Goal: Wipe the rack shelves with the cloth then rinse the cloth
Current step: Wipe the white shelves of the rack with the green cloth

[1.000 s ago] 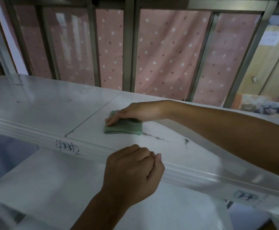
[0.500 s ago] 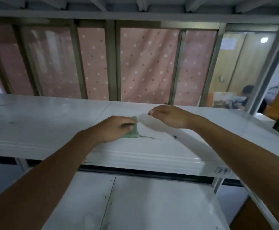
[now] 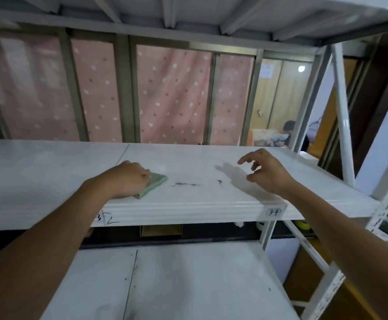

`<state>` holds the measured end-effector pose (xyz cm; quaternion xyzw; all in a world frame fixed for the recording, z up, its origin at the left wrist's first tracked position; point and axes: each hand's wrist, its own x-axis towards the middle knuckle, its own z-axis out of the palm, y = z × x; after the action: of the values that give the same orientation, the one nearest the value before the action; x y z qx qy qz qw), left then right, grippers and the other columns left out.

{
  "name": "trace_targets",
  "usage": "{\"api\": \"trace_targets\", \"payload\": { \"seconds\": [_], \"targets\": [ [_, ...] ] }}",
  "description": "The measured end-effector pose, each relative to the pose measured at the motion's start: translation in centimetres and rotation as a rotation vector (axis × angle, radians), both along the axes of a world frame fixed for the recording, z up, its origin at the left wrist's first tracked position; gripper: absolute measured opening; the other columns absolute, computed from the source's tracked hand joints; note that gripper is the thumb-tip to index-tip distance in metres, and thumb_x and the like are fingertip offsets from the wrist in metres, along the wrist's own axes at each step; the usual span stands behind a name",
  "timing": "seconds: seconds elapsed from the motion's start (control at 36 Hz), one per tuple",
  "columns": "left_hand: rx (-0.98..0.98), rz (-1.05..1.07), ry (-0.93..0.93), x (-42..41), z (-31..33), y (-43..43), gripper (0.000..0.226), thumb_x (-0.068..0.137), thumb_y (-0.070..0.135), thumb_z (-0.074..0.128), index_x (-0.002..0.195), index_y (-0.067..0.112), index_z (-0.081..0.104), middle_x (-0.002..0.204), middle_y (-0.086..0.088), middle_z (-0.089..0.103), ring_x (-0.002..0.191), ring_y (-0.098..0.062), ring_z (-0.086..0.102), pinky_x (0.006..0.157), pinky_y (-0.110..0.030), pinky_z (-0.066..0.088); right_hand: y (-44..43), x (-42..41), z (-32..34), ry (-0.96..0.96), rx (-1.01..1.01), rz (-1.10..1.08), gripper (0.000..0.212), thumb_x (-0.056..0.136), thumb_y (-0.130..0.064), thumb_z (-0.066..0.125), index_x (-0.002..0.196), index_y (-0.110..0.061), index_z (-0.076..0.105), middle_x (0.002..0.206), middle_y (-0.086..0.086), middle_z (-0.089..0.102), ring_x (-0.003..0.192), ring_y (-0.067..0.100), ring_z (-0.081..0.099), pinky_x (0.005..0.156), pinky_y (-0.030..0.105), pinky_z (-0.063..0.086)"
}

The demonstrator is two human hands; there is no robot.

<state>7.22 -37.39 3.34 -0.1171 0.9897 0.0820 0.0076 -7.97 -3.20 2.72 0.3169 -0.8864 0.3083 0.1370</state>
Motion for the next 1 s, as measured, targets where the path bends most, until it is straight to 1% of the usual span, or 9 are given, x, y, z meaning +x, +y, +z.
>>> {"api": "trace_targets", "payload": {
  "seconds": [0.06,0.11,0.19,0.31,0.39,0.47,0.58,0.78,1.0],
  "targets": [
    [-0.05,0.017,0.023,0.3,-0.2,-0.5,0.049,0.109,0.033,0.024,0.138,0.014,0.058,0.141,-0.009,0.054,0.129,-0.026,0.046,0.106,-0.038,0.04,0.1,0.4,0.3,-0.021,-0.03,0.054,0.045,0.076,0.004,0.075,0.104,-0.031,0.068,0.108,-0.006,0.048,0.09,0.006,0.057,0.074,0.016,0.049],
    [-0.073,0.06,0.112,0.5,-0.6,-1.0,0.048,0.105,0.04,0.031,0.098,0.015,0.071,0.107,-0.006,0.065,0.1,-0.021,0.059,0.083,-0.035,0.049,0.2,0.5,0.5,-0.043,-0.035,0.101,0.044,0.076,0.005,0.076,0.104,-0.029,0.069,0.109,-0.005,0.049,0.092,0.009,0.058,0.077,0.019,0.052],
    [-0.181,0.168,0.26,0.8,-1.3,-0.3,0.051,0.104,0.043,0.037,0.076,0.014,0.068,0.08,-0.004,0.061,0.076,-0.021,0.059,0.064,-0.031,0.043,0.2,0.2,0.5,-0.084,-0.017,0.17,0.046,0.075,0.008,0.075,0.102,-0.029,0.07,0.111,-0.002,0.05,0.092,0.014,0.061,0.077,0.022,0.054],
    [-0.302,0.187,0.273,0.8,-3.8,0.3,0.047,0.105,0.041,0.03,0.11,0.013,0.066,0.103,-0.008,0.059,0.098,-0.024,0.05,0.076,-0.036,0.039,0.5,-1.1,0.5,-0.124,-0.017,0.252,0.048,0.073,0.012,0.076,0.101,-0.027,0.071,0.112,0.001,0.05,0.09,0.018,0.063,0.076,0.025,0.056],
    [-0.164,0.211,0.254,1.0,-4.3,1.0,0.056,0.101,0.051,0.022,0.109,0.012,0.062,0.114,-0.008,0.059,0.115,-0.028,0.051,0.094,-0.039,0.04,0.9,-2.1,0.5,-0.134,-0.044,0.308,0.05,0.071,0.015,0.075,0.102,-0.024,0.072,0.111,0.003,0.051,0.09,0.019,0.063,0.076,0.027,0.057],
    [-0.136,0.214,0.167,0.9,-3.6,2.4,0.055,0.109,0.042,0.019,0.139,0.007,0.048,0.149,-0.015,0.046,0.14,-0.031,0.038,0.118,-0.042,0.026,1.2,-3.1,0.5,-0.146,-0.078,0.36,0.049,0.07,0.016,0.075,0.103,-0.021,0.072,0.112,0.003,0.052,0.089,0.019,0.064,0.076,0.025,0.056],
    [-0.088,0.29,0.143,-0.5,-4.1,2.0,0.04,0.104,0.014,0.032,0.141,0.0,0.039,0.137,-0.021,0.046,0.127,-0.037,0.045,0.109,-0.046,0.04,1.6,-4.5,-0.2,-0.086,-0.093,0.373,0.049,0.075,0.018,0.064,0.099,-0.025,0.072,0.113,0.003,0.055,0.082,0.012,0.068,0.076,0.021,0.054],
    [-0.198,0.288,0.022,-2.9,-4.3,2.5,0.069,0.096,0.041,0.0,0.142,0.006,0.037,0.145,-0.025,0.036,0.136,-0.043,0.035,0.116,-0.055,0.03,3.8,-6.4,-1.5,-0.103,-0.137,0.269,0.018,0.092,-0.019,0.064,0.104,-0.03,0.071,0.119,-0.011,0.059,0.092,-0.001,0.063,0.085,0.011,0.043],
    [-0.167,0.219,0.032,-4.8,-3.5,8.1,0.044,0.11,0.022,0.014,0.142,0.001,0.035,0.152,-0.024,0.03,0.146,-0.04,0.026,0.121,-0.052,0.024,6.2,-5.9,-0.6,-0.145,-0.11,0.181,0.03,0.099,-0.039,0.053,0.121,-0.024,0.067,0.125,-0.012,0.058,0.107,0.009,0.058,0.089,0.02,0.037]
  ]
}}
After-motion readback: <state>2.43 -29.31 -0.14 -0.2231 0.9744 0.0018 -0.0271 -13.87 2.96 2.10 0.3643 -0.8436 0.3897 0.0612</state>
